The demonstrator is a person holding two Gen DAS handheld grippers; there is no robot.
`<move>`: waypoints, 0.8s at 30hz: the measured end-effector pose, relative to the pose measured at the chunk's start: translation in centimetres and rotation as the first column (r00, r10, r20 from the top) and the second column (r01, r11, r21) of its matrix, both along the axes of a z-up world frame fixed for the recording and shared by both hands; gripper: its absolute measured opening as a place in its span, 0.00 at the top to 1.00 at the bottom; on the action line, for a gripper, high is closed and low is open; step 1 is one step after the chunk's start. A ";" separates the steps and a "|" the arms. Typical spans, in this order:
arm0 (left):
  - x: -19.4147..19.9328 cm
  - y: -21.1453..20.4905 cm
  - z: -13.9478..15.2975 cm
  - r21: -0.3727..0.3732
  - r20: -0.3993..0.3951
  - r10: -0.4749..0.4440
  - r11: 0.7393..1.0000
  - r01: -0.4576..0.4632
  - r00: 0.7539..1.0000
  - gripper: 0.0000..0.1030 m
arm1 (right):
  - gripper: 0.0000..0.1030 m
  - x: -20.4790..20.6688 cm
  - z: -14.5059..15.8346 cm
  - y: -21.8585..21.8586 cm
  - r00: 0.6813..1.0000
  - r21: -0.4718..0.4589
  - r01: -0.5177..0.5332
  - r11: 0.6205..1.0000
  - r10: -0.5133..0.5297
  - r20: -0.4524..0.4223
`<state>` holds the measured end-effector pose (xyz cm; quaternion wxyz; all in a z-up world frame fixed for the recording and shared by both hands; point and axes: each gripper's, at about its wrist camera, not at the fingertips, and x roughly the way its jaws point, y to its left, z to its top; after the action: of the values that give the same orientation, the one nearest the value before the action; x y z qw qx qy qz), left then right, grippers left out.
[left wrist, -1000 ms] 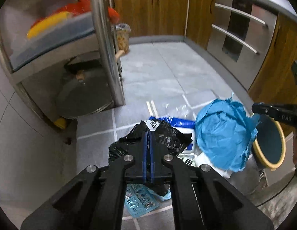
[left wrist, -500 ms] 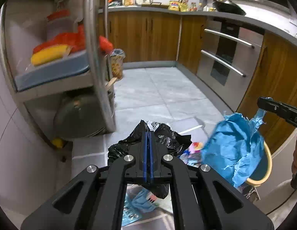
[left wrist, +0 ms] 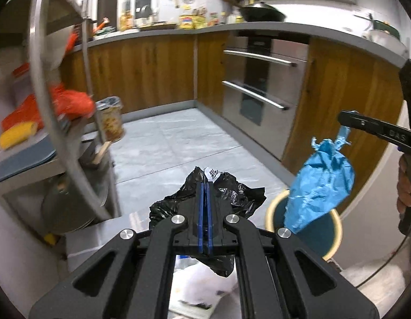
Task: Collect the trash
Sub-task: 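Carry both bags over the teal bin with both grippers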
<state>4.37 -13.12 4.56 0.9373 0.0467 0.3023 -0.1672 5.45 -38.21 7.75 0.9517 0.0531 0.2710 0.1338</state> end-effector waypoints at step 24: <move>4.6 -16.2 -5.3 -0.026 -0.188 -0.298 0.954 0.298 0.936 0.98 | 0.99 -0.5 -5.4 -10.2 0.984 0.025 0.146 0.989 -0.143 -0.109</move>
<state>8.97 -29.32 -0.76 0.8679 0.0770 0.3800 -0.3105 4.98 -48.41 2.30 0.9422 0.0954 0.3145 0.0657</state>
